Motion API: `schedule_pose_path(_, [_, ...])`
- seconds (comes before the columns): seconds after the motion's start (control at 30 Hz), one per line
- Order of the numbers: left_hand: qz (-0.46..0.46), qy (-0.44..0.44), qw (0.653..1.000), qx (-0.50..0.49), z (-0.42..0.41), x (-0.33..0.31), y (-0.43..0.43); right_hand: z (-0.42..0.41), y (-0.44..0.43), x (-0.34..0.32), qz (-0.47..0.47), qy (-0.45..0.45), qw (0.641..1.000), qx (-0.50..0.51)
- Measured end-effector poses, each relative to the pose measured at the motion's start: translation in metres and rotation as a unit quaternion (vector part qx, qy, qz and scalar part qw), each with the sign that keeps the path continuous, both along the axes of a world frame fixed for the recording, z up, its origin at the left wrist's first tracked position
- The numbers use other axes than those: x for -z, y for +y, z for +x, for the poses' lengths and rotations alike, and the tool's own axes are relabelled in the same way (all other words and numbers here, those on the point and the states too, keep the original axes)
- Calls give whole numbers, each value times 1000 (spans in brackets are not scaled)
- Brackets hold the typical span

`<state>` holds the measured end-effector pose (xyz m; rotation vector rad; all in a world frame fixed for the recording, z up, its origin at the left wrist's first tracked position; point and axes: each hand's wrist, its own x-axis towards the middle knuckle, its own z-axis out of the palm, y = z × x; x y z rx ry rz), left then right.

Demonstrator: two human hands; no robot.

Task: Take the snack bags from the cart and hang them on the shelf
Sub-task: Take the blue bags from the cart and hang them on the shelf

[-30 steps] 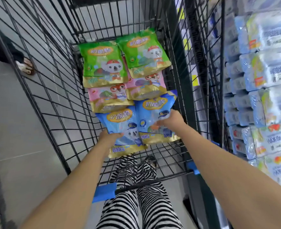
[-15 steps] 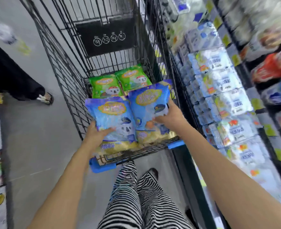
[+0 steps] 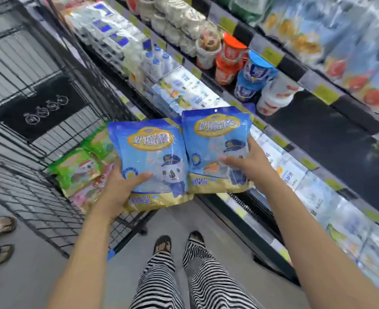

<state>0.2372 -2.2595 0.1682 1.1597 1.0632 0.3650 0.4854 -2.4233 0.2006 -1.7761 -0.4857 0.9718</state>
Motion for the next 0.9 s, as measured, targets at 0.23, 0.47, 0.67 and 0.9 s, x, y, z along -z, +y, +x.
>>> schedule_pose_path(0.23, [18, -35, 986, 160, 106, 11, -28, 24, -101, -1, -30, -10, 982, 189])
schedule_pose_path(0.47, [30, -62, 957, 281, 180, 39, -71, 34, -182, 32, 6, 4, 939, 343])
schedule_pose_path(0.67, [65, -115, 932, 339, 251, 76, -109, 76, -236, 84, 92, -38, 903, 417])
schedule_pose_path(0.9, [67, -197, 903, 376, 325, 117, -139, 145, -285, 140, 223, -114, 876, 412])
